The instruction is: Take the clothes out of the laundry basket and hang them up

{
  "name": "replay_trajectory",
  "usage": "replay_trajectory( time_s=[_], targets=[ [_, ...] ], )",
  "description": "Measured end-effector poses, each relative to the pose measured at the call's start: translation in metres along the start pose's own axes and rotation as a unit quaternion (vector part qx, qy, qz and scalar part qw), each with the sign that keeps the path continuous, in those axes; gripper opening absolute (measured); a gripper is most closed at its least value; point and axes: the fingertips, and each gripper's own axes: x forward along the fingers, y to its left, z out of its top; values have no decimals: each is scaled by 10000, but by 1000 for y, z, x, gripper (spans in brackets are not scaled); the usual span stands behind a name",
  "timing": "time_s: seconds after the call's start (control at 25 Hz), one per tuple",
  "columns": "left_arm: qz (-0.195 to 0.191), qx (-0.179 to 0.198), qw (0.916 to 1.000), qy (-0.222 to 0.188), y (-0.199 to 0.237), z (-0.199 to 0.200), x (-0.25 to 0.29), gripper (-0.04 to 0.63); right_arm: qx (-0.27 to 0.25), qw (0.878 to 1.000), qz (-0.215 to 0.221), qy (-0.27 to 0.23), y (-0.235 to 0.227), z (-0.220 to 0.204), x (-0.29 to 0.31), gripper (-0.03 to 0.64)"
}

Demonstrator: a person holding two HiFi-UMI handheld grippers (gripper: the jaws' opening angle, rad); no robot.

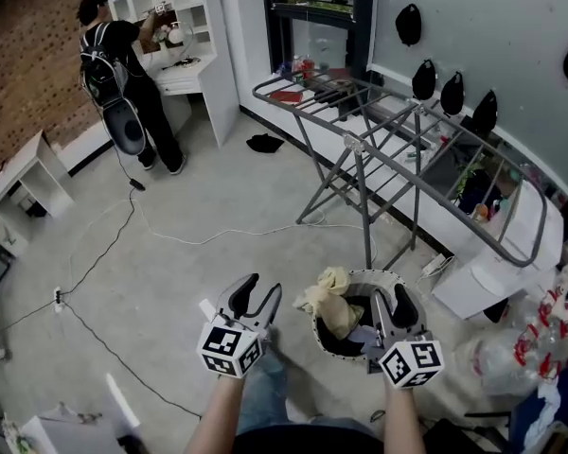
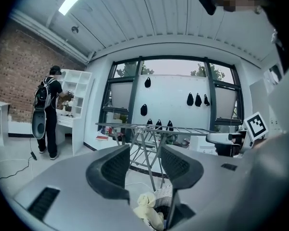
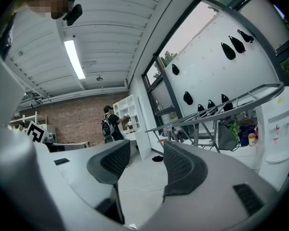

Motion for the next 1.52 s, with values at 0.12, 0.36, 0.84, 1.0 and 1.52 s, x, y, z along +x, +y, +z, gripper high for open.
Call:
replay_trajectory(
  time_s=[0.12, 0.36, 0.84, 1.0, 1.52],
  targets=[
    [-98, -31, 9999, 115, 46, -1, 34, 196, 63, 9997, -210, 70, 0, -5, 52, 199],
    [-465, 84, 9989, 66, 143, 19, 103, 197, 236, 9971, -720, 91, 3, -9, 165, 201],
    [-1332, 102, 9909, 182, 242, 56, 225, 198, 218, 9909, -1326, 63, 2, 1, 294, 201],
    [-1470, 66, 9888, 246, 249, 56, 242, 196, 225, 9887, -1481, 71, 0, 4, 302, 201],
    [-1727, 63, 9847, 245, 246, 65, 288, 198, 173, 9854, -1692, -67, -27, 19, 322, 201]
  ],
)
